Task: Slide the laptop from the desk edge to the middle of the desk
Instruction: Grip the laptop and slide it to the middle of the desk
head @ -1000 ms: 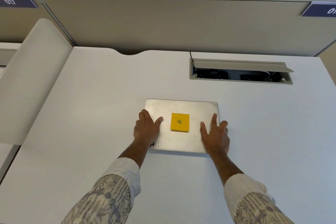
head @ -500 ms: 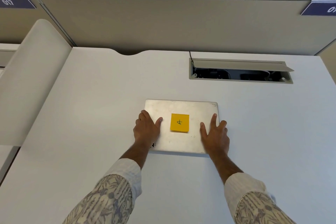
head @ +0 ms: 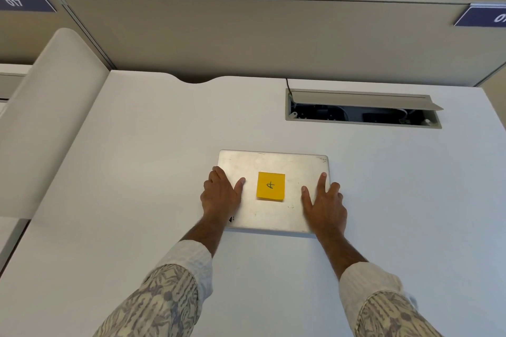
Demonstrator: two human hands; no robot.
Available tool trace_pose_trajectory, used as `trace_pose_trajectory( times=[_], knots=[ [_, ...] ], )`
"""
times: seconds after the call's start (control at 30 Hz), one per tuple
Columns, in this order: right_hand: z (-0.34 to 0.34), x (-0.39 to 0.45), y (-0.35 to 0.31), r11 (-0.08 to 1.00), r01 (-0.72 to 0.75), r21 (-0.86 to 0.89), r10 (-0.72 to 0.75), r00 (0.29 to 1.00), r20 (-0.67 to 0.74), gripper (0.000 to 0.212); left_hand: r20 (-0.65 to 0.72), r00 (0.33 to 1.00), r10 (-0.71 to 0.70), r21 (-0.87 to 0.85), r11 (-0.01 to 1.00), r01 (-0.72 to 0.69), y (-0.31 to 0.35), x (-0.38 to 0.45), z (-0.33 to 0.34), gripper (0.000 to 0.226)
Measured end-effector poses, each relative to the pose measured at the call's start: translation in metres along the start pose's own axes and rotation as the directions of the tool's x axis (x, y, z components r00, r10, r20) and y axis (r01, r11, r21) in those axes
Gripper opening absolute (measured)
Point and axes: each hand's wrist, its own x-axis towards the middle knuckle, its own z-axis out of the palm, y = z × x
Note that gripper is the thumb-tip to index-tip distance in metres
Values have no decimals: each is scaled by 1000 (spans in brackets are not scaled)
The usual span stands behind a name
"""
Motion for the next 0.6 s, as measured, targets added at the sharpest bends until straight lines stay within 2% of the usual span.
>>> trace_pose_trajectory(
  times=[0.27, 0.43, 0.6],
  knots=[
    [5, 4, 8, 997, 65, -42, -69, 994, -81, 73, 3, 999, 35, 7, 999, -35, -10, -1, 0, 94],
    [-4, 11, 3, 989, 147, 20, -145, 986, -84, 74, -114, 987, 113, 121, 988, -99, -14, -3, -6, 81],
    [-13, 12, -9, 969, 244, 35, -241, 968, -70, 70, -170, 959, 225, 70, 974, -216, -3, -1, -5, 71]
  ],
)
